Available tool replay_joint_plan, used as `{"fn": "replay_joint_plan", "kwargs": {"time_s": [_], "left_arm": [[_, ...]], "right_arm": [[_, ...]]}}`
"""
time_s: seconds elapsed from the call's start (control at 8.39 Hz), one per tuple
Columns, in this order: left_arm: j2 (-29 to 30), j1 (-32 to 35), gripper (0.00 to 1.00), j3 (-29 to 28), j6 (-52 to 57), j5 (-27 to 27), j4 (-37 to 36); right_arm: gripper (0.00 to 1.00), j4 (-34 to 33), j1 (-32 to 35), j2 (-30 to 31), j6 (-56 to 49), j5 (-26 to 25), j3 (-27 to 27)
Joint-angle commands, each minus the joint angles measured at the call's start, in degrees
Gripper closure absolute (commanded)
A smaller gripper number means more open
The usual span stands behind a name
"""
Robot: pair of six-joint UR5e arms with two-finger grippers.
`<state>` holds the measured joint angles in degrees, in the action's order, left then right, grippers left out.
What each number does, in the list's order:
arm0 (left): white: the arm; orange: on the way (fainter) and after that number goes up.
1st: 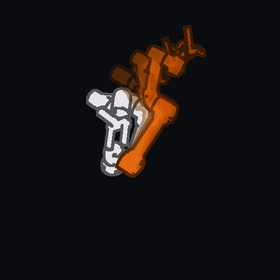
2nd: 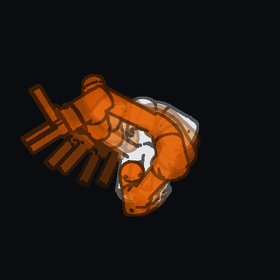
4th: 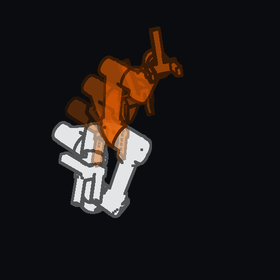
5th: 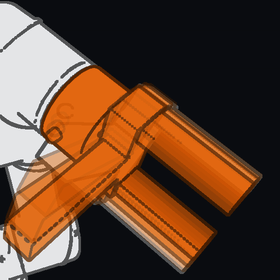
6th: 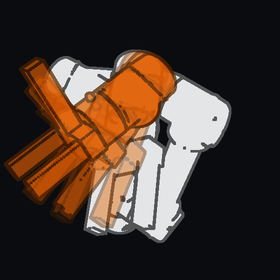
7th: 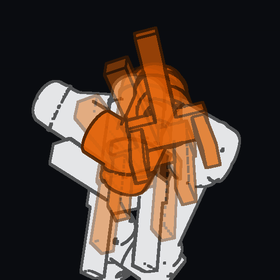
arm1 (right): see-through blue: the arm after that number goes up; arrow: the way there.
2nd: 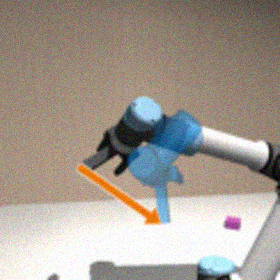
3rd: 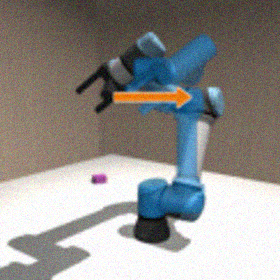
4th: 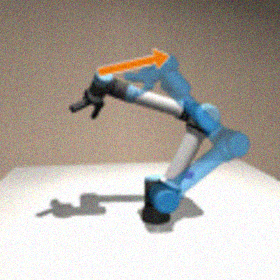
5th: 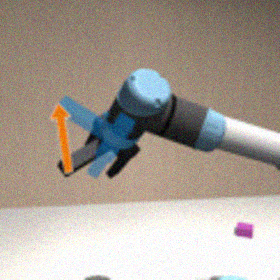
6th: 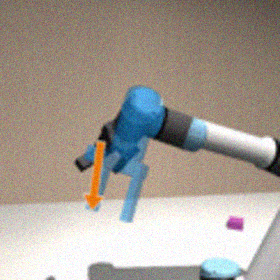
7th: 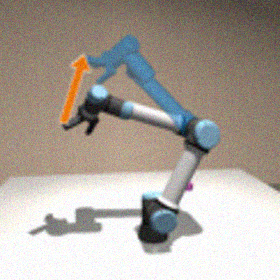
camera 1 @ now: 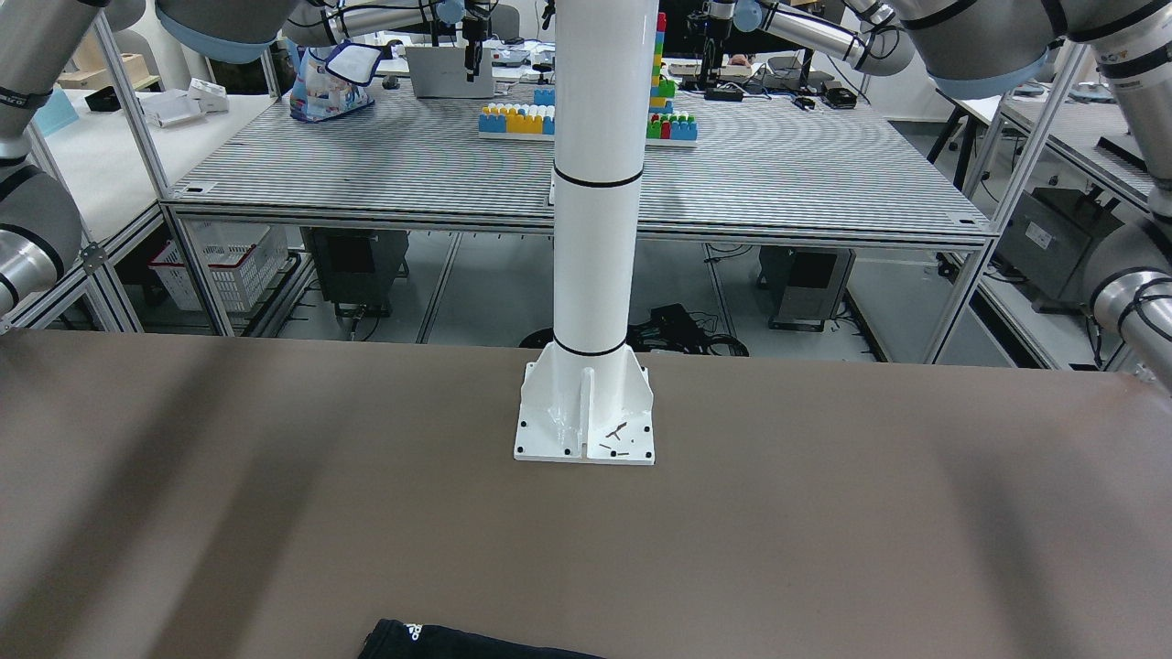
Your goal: Fold clothes
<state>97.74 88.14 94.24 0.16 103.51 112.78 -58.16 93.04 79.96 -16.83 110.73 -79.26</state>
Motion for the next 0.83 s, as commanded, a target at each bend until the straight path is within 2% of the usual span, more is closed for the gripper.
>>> {"fn": "replay_joint_plan", "kwargs": {"time_s": [0.0,0.24,0.71], "left_arm": [[-5.44,12.01,0.0,-0.02,18.32,6.14,1.39],[-7.72,15.73,0.0,0.51,21.2,6.53,4.01],[-12.12,15.13,0.0,-0.1,19.79,6.09,7.01]], "right_arm": [[0.06,0.42,9.15,2.12,-8.3,0.01,-1.32],[0.06,0.33,9.44,4.49,-8.66,-0.6,-5.44],[0.06,0.33,9.7,6.26,-8.31,-0.69,-8.98]]}}
